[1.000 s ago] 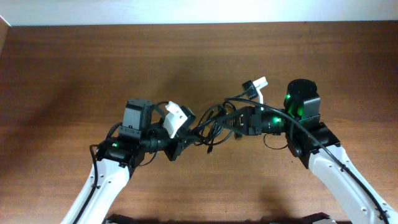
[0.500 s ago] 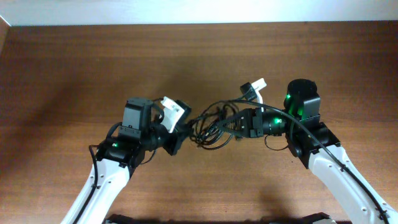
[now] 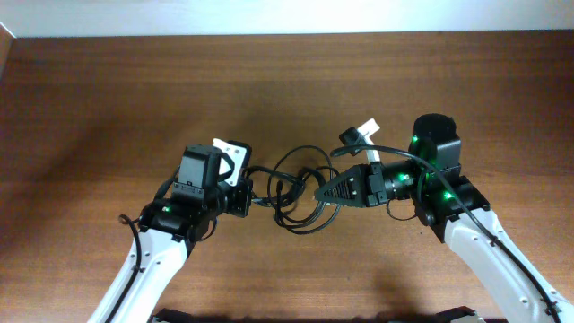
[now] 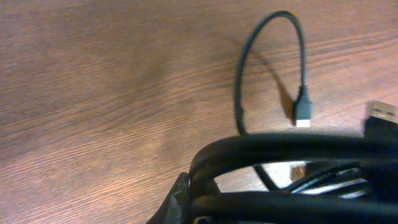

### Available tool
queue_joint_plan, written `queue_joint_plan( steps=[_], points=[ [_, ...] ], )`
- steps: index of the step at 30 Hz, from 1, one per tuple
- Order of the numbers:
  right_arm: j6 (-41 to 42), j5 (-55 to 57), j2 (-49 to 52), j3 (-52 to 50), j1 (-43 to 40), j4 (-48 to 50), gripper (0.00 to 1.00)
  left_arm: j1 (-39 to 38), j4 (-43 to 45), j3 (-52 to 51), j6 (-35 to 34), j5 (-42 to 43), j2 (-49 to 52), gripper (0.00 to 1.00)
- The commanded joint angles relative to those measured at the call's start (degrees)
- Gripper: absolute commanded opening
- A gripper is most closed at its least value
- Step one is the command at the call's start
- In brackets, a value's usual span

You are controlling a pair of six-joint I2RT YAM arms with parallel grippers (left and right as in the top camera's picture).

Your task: Untangle cables

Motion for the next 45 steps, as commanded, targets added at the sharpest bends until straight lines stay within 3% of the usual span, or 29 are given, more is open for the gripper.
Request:
queue_joint_plan(
  steps=[1,4,8,15,22,25,28,31,45],
  points=[
    [-0.9,-3.9,-0.3,0.2,0.3,0.6,0.05,0.4,-0.3,0.2,-1.0,-10.2,0.3,0.00],
    [-0.9,-3.9,-0.3,0.2,0.3,0.6,0.05,0.4,-0.3,0.2,-1.0,-21.5,0.3,0.00],
    [-0.9,-3.9,-0.3,0.2,0.3,0.6,0.05,0.4,-0.3,0.2,-1.0,-27.6,0.3,0.00],
    [-2.9,-2.1,-0.3,0.2,0.3,0.7,0.05,0.4,0.6,0.2,-1.0,-19.3,-1.1,0.00],
    [-1.9,13.4,-0.3,0.2,0.3,-7.2,0.04,0.4,4.5,1.5,-0.5,-18.1,-17.4,0.00],
    [-2.0,16.7,-0.3,0.2,0.3,-9.6,0.26,0.4,6.2,1.5,3.6,-18.6,-21.6,0.00],
    [-2.0,16.7,-0.3,0.2,0.3,-10.2,0.68,0.4,6.2,1.5,3.5,-18.6,-23.5,0.00],
    [-2.2,16.7,-0.3,0.2,0.3,-10.2,0.99,0.4,6.0,1.5,3.3,-18.4,-23.6,0.00],
    [-2.2,16.8,-0.3,0.2,0.4,-10.2,0.99,0.4,5.4,1.5,1.8,-12.0,-23.6,0.00]
  ],
)
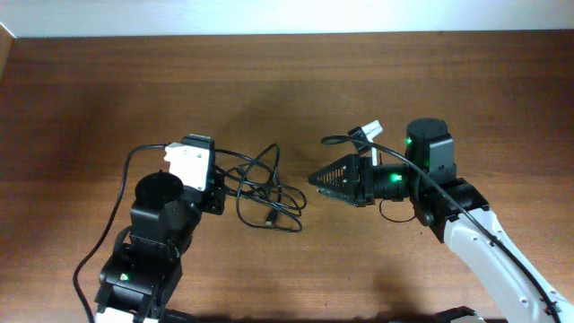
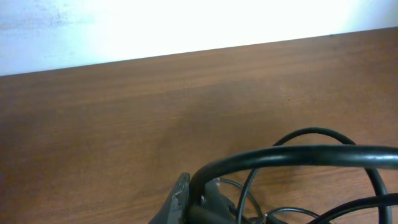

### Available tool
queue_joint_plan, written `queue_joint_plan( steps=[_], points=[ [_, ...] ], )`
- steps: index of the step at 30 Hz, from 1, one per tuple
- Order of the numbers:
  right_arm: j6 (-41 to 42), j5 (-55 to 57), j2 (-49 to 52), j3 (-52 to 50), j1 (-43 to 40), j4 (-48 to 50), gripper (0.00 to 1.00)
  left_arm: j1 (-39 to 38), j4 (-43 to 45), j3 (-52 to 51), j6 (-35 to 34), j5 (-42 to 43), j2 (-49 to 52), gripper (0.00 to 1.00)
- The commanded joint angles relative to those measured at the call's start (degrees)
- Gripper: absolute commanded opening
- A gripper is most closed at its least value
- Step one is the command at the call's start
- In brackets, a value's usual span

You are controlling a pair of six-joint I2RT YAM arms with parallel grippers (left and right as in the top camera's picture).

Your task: Untangle cables

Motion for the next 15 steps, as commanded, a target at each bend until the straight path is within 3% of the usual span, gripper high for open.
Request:
queue_joint_plan(
  steps=[1,5,11,15],
  points=[
    [-0.7,0.2,-0.4,0.2,0.1,0.2,0.99,0.4,0.2,1.1,-3.1,2.1,-0.9,0.00],
    [0.0,7.0,-0.4,0.2,0.1,-8.5,0.98,0.4,0.0,1.1,-10.6,2.1,-0.9,0.00],
    [10.1,14.4,-0.4,0.2,0.1,-20.5,0.91,0.4,-1.0,1.1,-21.0,1.5,-0.1,0.00],
    [11.3,16.4,-0.4,0.2,0.1,-20.6,0.99,0.4,-4.3,1.1,-35.0,2.1,2.8,0.00]
  ],
)
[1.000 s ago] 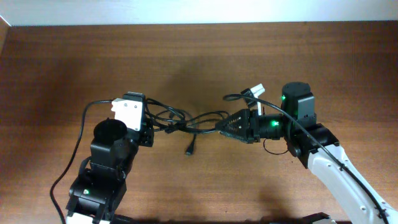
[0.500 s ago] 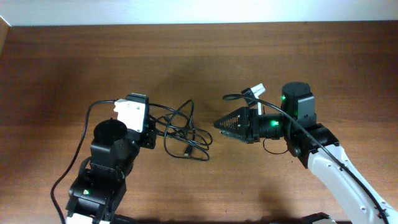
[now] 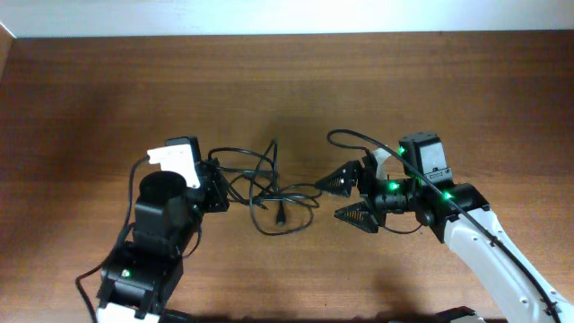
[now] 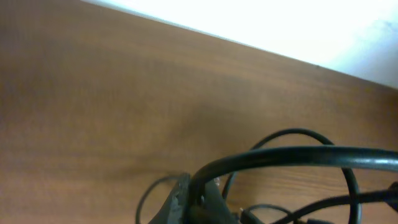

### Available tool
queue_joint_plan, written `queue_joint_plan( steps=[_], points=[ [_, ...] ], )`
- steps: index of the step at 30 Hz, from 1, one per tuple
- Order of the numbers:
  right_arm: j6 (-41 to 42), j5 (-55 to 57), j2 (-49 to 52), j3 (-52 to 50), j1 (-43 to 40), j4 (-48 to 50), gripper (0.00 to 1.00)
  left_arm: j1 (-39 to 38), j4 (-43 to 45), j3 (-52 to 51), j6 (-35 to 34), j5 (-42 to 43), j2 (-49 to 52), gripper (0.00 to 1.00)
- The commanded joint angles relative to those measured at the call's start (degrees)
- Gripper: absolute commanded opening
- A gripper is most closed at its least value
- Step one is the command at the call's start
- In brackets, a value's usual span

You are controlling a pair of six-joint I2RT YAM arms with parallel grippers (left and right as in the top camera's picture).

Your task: Untangle cables

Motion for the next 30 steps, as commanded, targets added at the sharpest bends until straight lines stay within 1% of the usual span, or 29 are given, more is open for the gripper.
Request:
queue_joint_plan(
  steps=[1,3,6,8,11,14,15,20,22,23,25,26,27,28,29,30],
  points=[
    [1.6,3.2,-0.4,0.2,0.1,0.0,0.99,0.3,-1.0,1.1,-12.9,2.1,2.1,0.00],
    [1.6,3.3,-0.4,0.2,0.1,0.1,0.99,0.3,-0.8,1.1,-12.9,4.3,2.5,0.00],
    [1.6,3.3,-0.4,0.2,0.1,0.1,0.99,0.3,-0.8,1.1,-12.9,4.3,2.5,0.00],
    [3.9,4.9,-0.4,0.2,0.1,0.0,0.99,0.3,-0.6,1.1,-13.0,6.3,2.5,0.00],
    [12.7,10.0,-0.1,0.2,0.1,0.0,0.99,0.3,0.9,1.1,-12.9,11.3,2.5,0.00],
    [20.1,12.7,1.2,0.2,0.7,0.0,0.99,0.3,0.9,1.1,-12.9,12.5,2.5,0.00],
    [24.4,13.0,2.1,0.2,2.2,0.5,0.99,0.3,0.9,1.1,-12.9,12.5,2.5,0.00],
    [32.7,18.6,6.6,0.2,9.2,8.5,1.00,0.3,0.9,1.1,-12.9,12.7,2.5,0.00],
    [35.2,21.0,9.2,0.2,11.3,9.9,0.94,0.3,0.9,1.1,-12.9,12.7,2.5,0.00],
    [36.9,21.8,10.6,0.2,12.0,10.2,0.89,0.3,0.9,1.1,-12.9,12.7,2.5,0.00],
    [40.2,22.2,12.8,0.2,12.8,11.3,0.87,0.3,0.9,1.1,-12.9,12.7,2.5,0.00],
    [41.5,22.2,14.8,0.2,13.1,13.1,0.81,0.3,0.9,1.1,-12.9,12.7,2.5,0.00],
    [42.1,22.1,15.7,0.2,13.3,14.2,0.79,0.3,0.9,1.1,-12.9,12.7,2.5,0.00],
    [42.1,21.5,17.7,0.2,13.7,17.0,0.68,0.3,0.9,1.1,-12.9,12.6,2.5,0.00],
    [42.1,20.5,18.4,0.2,13.9,18.1,0.60,0.3,0.9,1.1,-12.9,12.6,2.5,0.00],
    [42.1,19.7,18.9,0.2,13.9,18.9,0.54,0.3,0.9,1.1,-12.9,12.6,2.5,0.00]
  ],
)
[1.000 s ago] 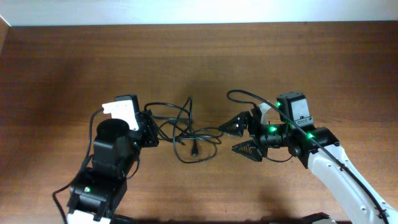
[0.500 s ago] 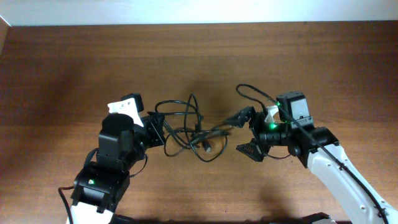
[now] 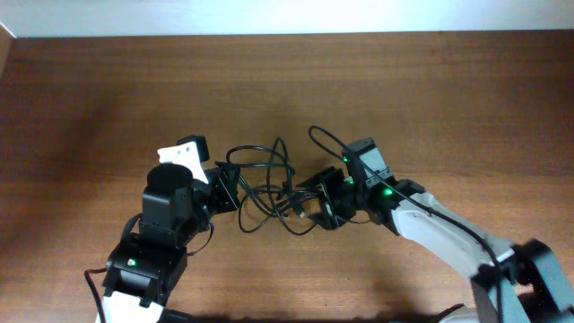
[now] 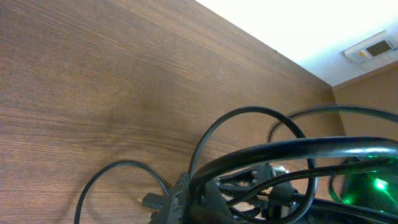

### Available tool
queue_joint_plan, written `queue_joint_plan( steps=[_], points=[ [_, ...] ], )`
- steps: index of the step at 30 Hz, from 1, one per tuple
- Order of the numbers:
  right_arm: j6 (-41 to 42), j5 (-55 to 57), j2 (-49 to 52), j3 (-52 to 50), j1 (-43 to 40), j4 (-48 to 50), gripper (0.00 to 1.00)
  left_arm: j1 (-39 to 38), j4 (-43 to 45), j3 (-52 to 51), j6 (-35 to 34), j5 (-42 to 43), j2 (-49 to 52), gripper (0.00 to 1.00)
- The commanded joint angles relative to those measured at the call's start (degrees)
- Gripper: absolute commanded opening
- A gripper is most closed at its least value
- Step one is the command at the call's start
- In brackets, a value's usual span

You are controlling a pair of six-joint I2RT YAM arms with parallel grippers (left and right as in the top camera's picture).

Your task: Untangle cables

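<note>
A tangle of thin black cables [image 3: 269, 184] lies on the table's middle, its loops spreading toward both arms. My left gripper [image 3: 226, 187] is shut on the tangle's left side. In the left wrist view a thick strand arches over its fingertips [image 4: 193, 186], and a small black plug [image 4: 149, 200] lies on the wood beside them. My right gripper [image 3: 318, 202] has reached into the tangle's right side, its fingers spread open with strands between and around them. It also shows as a dark shape [image 4: 280, 186] behind the loops in the left wrist view.
The brown wooden table [image 3: 404, 90] runs back to a white wall along its far edge. A loose loop [image 4: 249, 115] rises above the bundle. The right arm [image 3: 448, 233] stretches across the lower right, the left arm [image 3: 152, 251] stands lower left.
My right gripper, open and just right of the tangle before, now sits further left among the strands. The left gripper, still shut on the cables, is slightly further right.
First both grippers met at the tangle in mid-table, the right one shut. Then the left held the bundle further left while the right, still shut, stood apart. The right gripper then stood open beside the cables, and now it is in among them.
</note>
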Motion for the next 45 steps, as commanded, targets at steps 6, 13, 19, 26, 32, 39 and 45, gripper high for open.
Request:
queue_joint_plan(
  steps=[6,13,19,26,32,39,45],
  points=[
    [1.7,-4.9,2.3,0.3,0.7,4.1,0.07,0.3,0.1,1.0,-0.8,1.0,-0.3,0.00],
    [-5.3,-12.7,2.3,0.3,-2.6,9.2,0.04,0.3,-3.0,1.0,-0.8,0.7,-0.3,0.00],
    [-13.9,-34.0,2.3,0.2,-11.6,19.4,0.04,0.3,-8.5,1.0,-0.9,-10.6,-0.3,0.00],
    [-14.9,-54.0,2.3,0.3,-20.0,34.3,0.04,0.3,-16.8,1.0,-4.7,-18.7,-0.3,0.00],
    [-14.3,-54.0,2.3,0.2,-23.4,34.7,0.04,0.3,-21.4,1.0,-4.7,-20.4,-0.3,0.00],
    [-5.6,-54.0,2.3,0.2,-29.8,34.7,0.04,0.3,-23.9,1.0,-4.7,-20.5,-0.3,0.00],
    [11.8,-45.7,2.3,0.2,-30.0,33.0,0.04,0.3,-24.4,1.0,-4.6,-18.1,-0.3,0.00]
  ],
)
